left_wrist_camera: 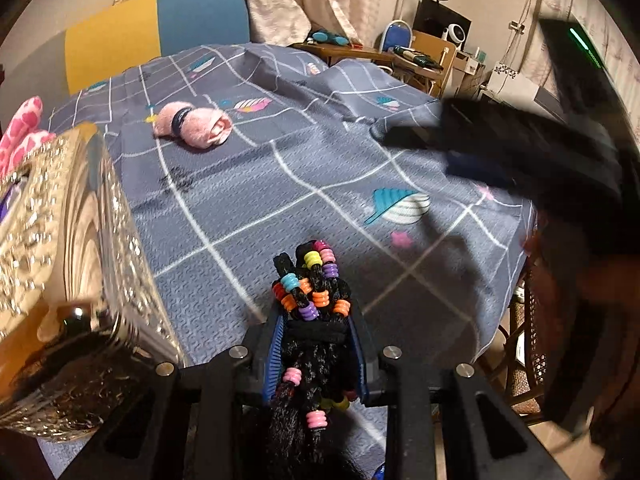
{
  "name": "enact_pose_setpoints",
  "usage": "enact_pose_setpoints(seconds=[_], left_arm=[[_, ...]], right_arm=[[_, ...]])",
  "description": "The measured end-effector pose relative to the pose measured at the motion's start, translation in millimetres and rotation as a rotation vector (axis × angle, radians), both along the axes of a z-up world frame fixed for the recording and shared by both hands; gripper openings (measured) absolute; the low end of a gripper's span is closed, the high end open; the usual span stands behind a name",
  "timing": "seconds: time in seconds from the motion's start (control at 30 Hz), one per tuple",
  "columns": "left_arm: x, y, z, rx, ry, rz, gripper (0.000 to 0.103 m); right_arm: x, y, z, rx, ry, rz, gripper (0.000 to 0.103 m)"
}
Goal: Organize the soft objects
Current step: 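Grasp the pink rolled towel with the right tool while the left tool holds the hair piece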
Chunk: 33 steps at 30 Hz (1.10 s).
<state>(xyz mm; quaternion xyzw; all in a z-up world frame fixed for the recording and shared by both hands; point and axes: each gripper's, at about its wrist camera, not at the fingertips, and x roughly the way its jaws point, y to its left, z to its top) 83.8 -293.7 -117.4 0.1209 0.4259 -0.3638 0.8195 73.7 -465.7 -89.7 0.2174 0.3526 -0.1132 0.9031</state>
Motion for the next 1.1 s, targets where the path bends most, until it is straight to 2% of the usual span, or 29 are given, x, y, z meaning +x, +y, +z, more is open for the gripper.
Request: enact_pose_setpoints(seconds=[0.23,0.33,0.43,0.5,0.57,0.6,0.63,0.8,1.0,1.1], left_arm=[[-2.3,7.9,-6.5,0.002,0.003,-0.023,0.028],[2.1,12.9,-9.6,-0.025,0.049,-0.021,0.028],[2.5,14.8,-11.1,-0.029,0.06,-0.032,0.028],[2.6,15.5,-10.9,-0.03,0.061,-0.046,0.028],[3.1,16.0,-11.3,-0.033,0.062,-0.051,0.028],[3.8,16.2,-11.5,-0.035,0.062,-0.052,0.028],[4.4,16.8,-11.6,-0.037,0.061,-0.051,0.028],[6.0,19.0,-12.4,-0.047,0.065,-0.05,0.028],[4.1,28.2,-9.9,-0.064,0.066,-0.03,0.028],[0.0,32.4,-6.5,-0.074,0.062,-0.026,0.028]], right_arm=[[125.1,31.7,8.3,-0.128,0.067,0.27,0.08],[177.4,48.5,2.7,-0.193,0.118,0.329,0.08],[223.3,64.9,-10.3,-0.273,0.186,0.37,0.08],[244.9,73.2,-21.4,-0.335,0.23,0.373,0.08],[256.7,76.1,-31.1,-0.341,0.25,0.388,0.076],[260.7,77.0,-37.5,-0.327,0.268,0.4,0.06],[260.8,76.8,-40.4,-0.311,0.283,0.414,0.04],[229.6,78.7,-33.2,-0.323,0.24,0.415,0.035],[166.5,62.1,-17.7,-0.22,0.173,0.346,0.033],[132.2,52.2,-12.4,-0.138,0.146,0.299,0.033]])
